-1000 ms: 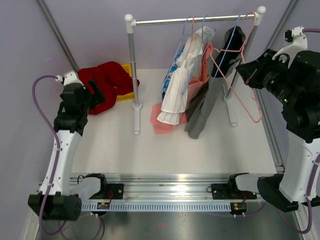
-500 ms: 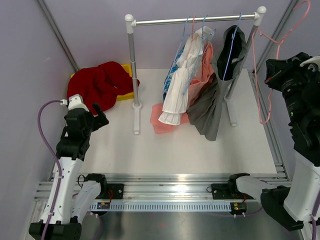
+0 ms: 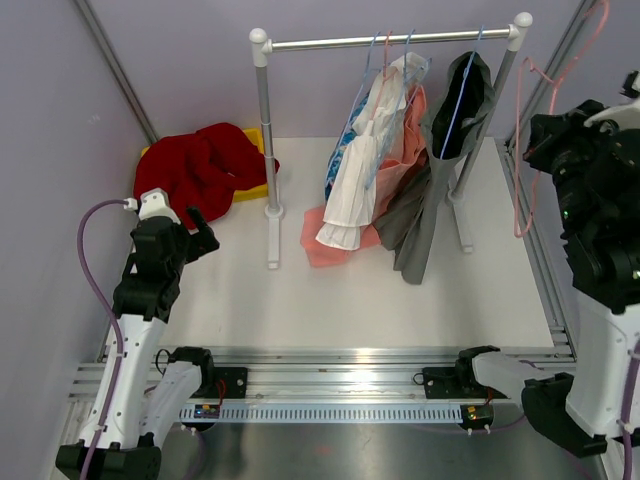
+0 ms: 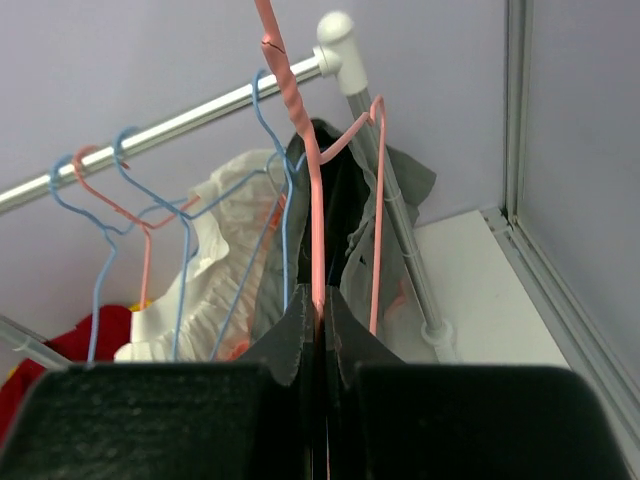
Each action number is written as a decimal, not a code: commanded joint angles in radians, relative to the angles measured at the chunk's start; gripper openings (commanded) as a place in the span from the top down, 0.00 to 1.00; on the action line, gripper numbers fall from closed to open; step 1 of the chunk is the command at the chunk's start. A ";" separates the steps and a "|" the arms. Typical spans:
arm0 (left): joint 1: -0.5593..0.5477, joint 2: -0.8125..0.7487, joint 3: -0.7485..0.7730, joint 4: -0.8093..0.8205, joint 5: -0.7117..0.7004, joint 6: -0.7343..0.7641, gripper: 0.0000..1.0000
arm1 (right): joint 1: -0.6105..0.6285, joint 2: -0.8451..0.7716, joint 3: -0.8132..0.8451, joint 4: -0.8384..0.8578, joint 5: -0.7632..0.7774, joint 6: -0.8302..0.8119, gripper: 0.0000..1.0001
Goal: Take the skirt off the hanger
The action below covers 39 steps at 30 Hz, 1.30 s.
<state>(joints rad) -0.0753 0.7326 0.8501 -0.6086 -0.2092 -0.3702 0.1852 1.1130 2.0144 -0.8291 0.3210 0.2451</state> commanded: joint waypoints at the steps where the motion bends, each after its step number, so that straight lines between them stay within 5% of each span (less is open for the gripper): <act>1: -0.006 -0.016 -0.002 0.026 0.001 0.019 0.01 | 0.005 0.067 -0.028 0.079 -0.028 -0.026 1.00; 12: -0.011 -0.029 -0.002 0.026 -0.015 0.024 0.01 | 0.005 0.160 0.053 0.061 -0.074 -0.003 1.00; 29: -0.011 -0.013 0.006 0.029 -0.030 0.025 0.01 | 0.005 0.078 0.070 -0.076 -0.240 0.164 1.00; 39: -0.011 -0.012 0.006 0.029 -0.029 0.027 0.01 | 0.005 0.120 0.113 -0.025 -0.071 0.036 1.00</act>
<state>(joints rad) -0.0814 0.7219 0.8501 -0.6086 -0.2249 -0.3626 0.1852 1.2163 2.0789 -0.9249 0.1581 0.3466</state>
